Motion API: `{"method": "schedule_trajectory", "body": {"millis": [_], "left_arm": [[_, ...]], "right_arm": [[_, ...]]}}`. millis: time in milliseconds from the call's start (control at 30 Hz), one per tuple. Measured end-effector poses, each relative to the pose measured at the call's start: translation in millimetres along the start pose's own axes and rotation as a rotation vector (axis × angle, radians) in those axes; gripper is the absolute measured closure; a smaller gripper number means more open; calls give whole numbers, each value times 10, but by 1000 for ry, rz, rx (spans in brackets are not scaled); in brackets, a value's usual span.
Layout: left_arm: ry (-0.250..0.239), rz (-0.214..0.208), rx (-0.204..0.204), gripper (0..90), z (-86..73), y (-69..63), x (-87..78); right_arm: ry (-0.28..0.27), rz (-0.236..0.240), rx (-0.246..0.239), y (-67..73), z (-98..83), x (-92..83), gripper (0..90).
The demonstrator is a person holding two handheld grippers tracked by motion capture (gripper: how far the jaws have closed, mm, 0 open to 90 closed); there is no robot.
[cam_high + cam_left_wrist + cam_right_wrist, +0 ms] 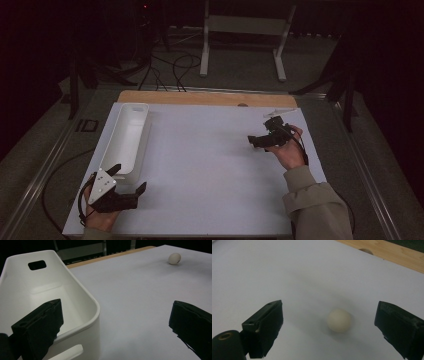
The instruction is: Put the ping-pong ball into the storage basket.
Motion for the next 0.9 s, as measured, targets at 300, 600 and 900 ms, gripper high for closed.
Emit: {"method": "schedule_trajectory", "body": {"millis": [300,600,900], "left_arm": [[0,-1,0,0,-1,0,0],[0,1,3,0,-1,-2,0],[-1,1,4,0,-2,-2,1]], "right_arm": [[35,8,11,-45,-9,74,80],[60,12,12,-70,-11,149,80],[88,22,23,-113,-23,218,83]]}}
Point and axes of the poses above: each handheld gripper's, and its own axes: x roughly forward along the jaws, z roughly out of its top, y roughly to its left, the point moved 1 cm from there along x, roughly forward along the jaws, and after that the axes turned 11 degrees about z, right-handed, at the moved point
